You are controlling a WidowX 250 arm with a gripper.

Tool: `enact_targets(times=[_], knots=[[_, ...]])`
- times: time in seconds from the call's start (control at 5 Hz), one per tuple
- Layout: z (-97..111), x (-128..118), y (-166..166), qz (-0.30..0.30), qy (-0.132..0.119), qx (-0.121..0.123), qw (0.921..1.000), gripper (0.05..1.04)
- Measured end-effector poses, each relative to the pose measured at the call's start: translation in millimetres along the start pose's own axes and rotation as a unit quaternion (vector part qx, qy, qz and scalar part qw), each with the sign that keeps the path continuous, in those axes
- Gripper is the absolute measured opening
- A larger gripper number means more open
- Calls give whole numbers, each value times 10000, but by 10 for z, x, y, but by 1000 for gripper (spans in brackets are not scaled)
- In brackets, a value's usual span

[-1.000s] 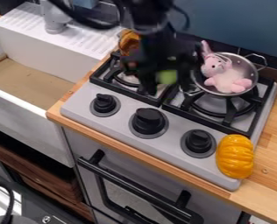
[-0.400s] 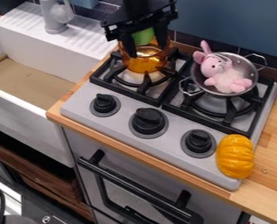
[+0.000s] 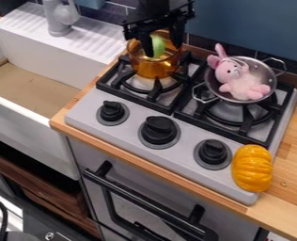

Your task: Puts the green object into the orange pot

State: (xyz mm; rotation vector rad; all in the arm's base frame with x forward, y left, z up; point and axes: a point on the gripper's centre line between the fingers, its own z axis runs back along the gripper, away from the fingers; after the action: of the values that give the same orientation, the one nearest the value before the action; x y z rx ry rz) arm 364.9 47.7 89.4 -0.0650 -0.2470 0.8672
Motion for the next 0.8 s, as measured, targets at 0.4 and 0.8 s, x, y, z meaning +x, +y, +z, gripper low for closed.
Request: enact_targets(times=[0.4, 0.8], knots=[[-47, 44, -50, 28, -98, 106, 9999, 766], [-53, 15, -20, 159, -30, 177, 9997, 990]])
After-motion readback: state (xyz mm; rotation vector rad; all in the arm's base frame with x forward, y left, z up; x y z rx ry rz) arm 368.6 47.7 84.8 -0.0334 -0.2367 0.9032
